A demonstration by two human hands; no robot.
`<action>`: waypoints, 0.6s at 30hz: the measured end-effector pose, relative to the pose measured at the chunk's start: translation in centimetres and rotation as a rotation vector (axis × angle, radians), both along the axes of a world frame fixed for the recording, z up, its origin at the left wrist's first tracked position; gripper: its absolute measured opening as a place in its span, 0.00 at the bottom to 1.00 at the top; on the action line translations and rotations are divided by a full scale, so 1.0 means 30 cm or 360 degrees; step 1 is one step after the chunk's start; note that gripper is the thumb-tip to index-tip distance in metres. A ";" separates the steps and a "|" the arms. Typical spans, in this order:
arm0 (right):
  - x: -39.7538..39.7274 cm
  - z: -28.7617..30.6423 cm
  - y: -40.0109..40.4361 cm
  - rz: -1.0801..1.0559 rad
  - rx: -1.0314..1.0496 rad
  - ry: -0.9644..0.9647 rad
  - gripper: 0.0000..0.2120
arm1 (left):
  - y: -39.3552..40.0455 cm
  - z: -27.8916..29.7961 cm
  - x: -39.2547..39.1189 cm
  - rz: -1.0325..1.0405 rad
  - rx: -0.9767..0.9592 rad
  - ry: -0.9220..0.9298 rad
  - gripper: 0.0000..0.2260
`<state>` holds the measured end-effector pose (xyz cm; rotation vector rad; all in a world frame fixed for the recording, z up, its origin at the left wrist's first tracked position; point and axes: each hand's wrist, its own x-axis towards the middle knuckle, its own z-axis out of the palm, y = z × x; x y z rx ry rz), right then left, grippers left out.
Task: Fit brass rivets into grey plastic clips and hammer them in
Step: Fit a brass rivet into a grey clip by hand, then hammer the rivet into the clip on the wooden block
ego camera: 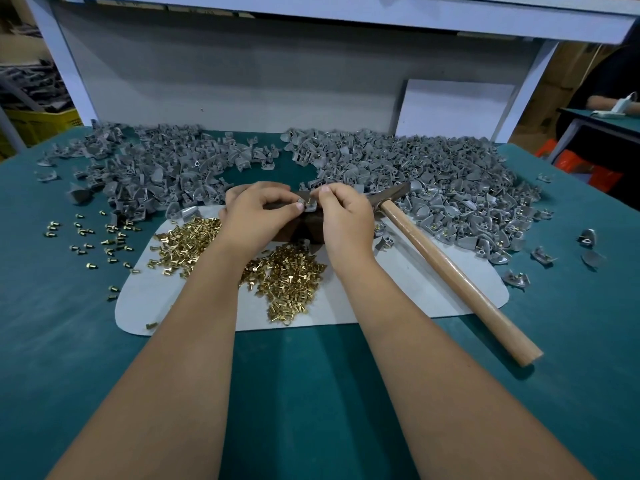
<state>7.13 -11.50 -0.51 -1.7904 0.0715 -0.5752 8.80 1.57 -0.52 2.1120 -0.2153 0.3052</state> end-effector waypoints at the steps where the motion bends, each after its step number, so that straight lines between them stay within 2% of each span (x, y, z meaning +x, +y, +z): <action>1: 0.000 0.000 0.000 0.0000 -0.0013 -0.0001 0.11 | 0.000 0.001 0.000 -0.0003 -0.0005 0.0003 0.06; 11: -0.019 0.007 -0.003 -0.0019 -0.0335 -0.0078 0.09 | -0.021 -0.003 -0.008 0.0099 0.0088 0.0002 0.07; 15: -0.050 0.047 -0.063 -0.0252 -0.0670 -0.0132 0.09 | -0.039 0.002 -0.025 0.0163 0.0178 -0.0041 0.06; 18: -0.096 0.061 -0.168 -0.0513 -0.0917 0.0020 0.09 | -0.053 0.010 -0.032 0.0197 0.0214 -0.0056 0.06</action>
